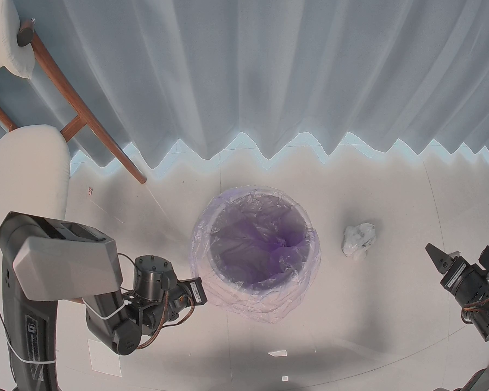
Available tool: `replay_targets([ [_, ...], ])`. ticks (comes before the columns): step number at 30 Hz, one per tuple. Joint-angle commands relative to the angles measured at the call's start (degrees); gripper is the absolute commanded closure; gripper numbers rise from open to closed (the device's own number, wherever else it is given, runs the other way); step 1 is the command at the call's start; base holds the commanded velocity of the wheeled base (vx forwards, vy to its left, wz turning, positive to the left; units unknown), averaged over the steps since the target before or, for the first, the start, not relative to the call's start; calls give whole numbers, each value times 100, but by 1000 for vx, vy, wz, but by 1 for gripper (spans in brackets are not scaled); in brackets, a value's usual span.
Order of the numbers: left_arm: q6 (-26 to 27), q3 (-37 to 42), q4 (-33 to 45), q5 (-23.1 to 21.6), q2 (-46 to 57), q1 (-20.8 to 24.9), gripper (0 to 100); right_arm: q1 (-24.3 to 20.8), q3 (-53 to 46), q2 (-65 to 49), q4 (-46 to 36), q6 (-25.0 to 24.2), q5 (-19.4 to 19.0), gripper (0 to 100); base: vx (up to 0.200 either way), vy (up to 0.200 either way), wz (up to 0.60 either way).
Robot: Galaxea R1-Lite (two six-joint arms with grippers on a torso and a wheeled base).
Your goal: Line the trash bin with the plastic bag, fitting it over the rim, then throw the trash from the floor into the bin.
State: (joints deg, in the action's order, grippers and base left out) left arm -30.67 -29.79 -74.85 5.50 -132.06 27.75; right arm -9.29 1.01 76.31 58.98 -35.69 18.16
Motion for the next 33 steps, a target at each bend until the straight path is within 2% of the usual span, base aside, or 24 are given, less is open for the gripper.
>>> replay_targets([
  [1, 325, -774, 278, -5, -610, -138, 100, -3, -101, -20, 0, 1, 3, 0, 0, 0, 0],
  [11, 351, -1705, 1403, -5, -716, -191, 100, -3, -101, -20, -18, 1, 3, 0, 0, 0, 0],
  [19, 378, -2048, 1755, 4, -848, -164, 100, -12, -101, -20, -27, 1, 12, 0, 0, 0, 0],
  [24, 580, -2206, 2045, 13, -883, -182, 100, -29, -101, -20, -44, 1, 3, 0, 0, 0, 0],
  [29, 782, -2276, 2036, 250, -1103, -182, 100, -47, -101, -20, -176, 1, 21, 0, 0, 0, 0],
  [33, 887, -2312, 1974, 241, -1146, -191, 100, -64, -101, -20, -185, 1, 38, 0, 0, 0, 0],
])
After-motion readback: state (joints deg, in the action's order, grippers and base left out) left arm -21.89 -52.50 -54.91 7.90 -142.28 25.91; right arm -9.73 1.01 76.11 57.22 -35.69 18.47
